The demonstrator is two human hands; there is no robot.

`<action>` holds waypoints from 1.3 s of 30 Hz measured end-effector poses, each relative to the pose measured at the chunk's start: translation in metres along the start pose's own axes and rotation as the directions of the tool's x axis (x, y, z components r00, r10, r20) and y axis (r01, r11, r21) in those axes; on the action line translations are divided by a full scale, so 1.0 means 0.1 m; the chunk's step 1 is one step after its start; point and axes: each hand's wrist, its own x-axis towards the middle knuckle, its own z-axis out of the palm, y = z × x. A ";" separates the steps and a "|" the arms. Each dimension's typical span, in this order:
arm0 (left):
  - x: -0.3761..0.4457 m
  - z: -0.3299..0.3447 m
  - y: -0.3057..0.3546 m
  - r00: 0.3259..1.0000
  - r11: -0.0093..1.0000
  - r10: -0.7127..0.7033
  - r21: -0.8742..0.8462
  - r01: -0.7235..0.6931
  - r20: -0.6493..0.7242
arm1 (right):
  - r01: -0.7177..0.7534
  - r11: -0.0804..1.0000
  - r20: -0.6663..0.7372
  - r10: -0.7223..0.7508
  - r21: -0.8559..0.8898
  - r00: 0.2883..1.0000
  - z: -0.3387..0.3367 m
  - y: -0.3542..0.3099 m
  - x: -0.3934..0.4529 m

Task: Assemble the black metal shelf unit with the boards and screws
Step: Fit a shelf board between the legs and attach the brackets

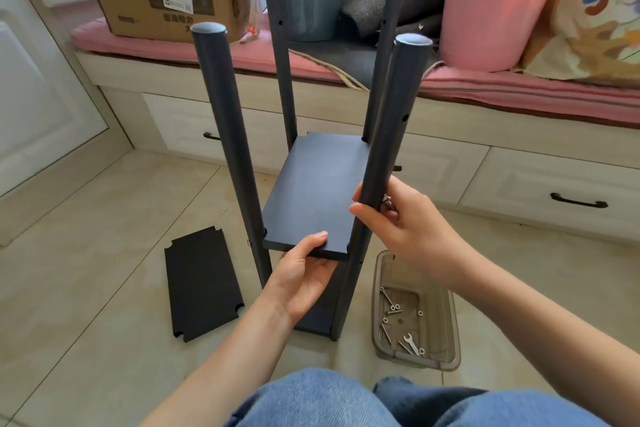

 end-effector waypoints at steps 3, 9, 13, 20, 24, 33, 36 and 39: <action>0.00 0.00 -0.01 1.000 1.000 -0.016 0.015 0.016 -0.006 | -0.031 0.999 -0.002 0.031 0.012 1.000 -0.04 0.02 -0.05; 0.02 0.01 -0.01 1.000 1.000 -0.010 0.003 0.010 -0.028 | -0.170 0.950 0.016 0.172 0.261 0.985 -0.13 0.28 -0.32; 0.00 0.03 -0.03 0.999 0.999 -0.032 -0.010 0.032 -0.024 | -0.257 0.945 0.030 0.257 0.204 0.966 -0.08 0.47 -0.51; 0.00 0.05 -0.06 0.998 0.998 -0.051 -0.024 0.050 -0.035 | -0.300 0.945 -0.038 0.307 0.129 0.951 0.04 0.65 -0.60; 0.05 0.13 -0.10 0.998 0.999 -0.039 0.004 0.039 -0.044 | -0.321 0.941 -0.100 0.332 0.110 0.938 0.05 0.68 -0.57; 0.06 0.14 -0.14 0.998 0.998 -0.055 -0.004 0.055 -0.032 | -0.409 0.762 -0.080 0.512 0.503 0.855 0.19 0.67 -0.68; 0.05 0.10 -0.15 0.998 0.998 -0.057 0.035 0.058 -0.031 | -0.377 0.732 -0.111 0.522 0.568 0.846 0.24 0.64 -0.71; 0.04 0.08 -0.16 0.998 0.995 -0.057 0.078 0.059 -0.028 | -0.337 0.710 -0.132 0.516 0.618 0.846 0.26 0.61 -0.74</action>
